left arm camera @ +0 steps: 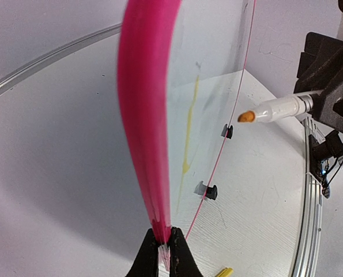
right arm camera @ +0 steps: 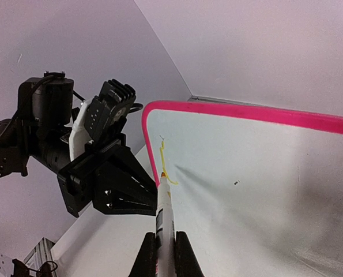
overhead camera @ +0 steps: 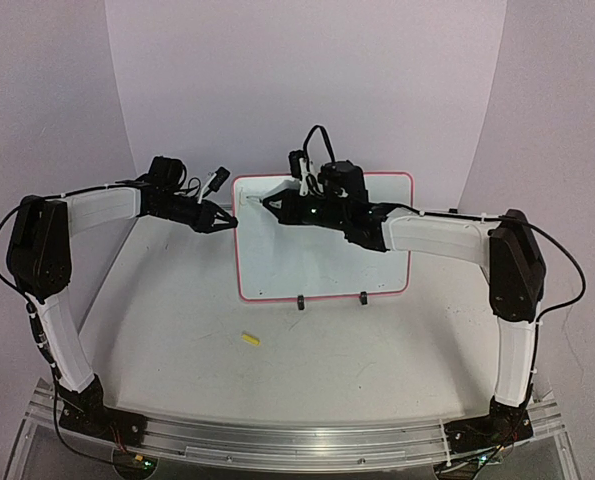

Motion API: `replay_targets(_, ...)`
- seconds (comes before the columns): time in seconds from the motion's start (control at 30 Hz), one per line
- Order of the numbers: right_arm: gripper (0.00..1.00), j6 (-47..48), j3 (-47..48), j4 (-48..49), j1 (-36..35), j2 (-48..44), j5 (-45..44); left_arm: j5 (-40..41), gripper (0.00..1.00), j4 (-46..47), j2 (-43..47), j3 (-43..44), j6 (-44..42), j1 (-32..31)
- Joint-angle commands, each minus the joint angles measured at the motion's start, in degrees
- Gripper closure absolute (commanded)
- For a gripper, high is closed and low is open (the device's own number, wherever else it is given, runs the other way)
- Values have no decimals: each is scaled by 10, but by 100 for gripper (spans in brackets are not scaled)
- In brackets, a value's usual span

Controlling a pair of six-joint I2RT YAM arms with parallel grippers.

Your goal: Write a sentence on the whiteboard

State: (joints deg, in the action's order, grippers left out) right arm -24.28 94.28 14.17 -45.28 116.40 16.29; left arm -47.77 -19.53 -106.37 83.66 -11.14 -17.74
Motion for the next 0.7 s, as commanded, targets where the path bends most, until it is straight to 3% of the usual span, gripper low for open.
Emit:
replay_targets(0.0, 100, -3, 31, 15, 2, -11, -14, 22, 100, -1, 28, 4, -14, -4)
replay_targets(0.67, 100, -9, 72, -11, 10, 31, -21, 24, 100, -2, 29, 5, -14, -3)
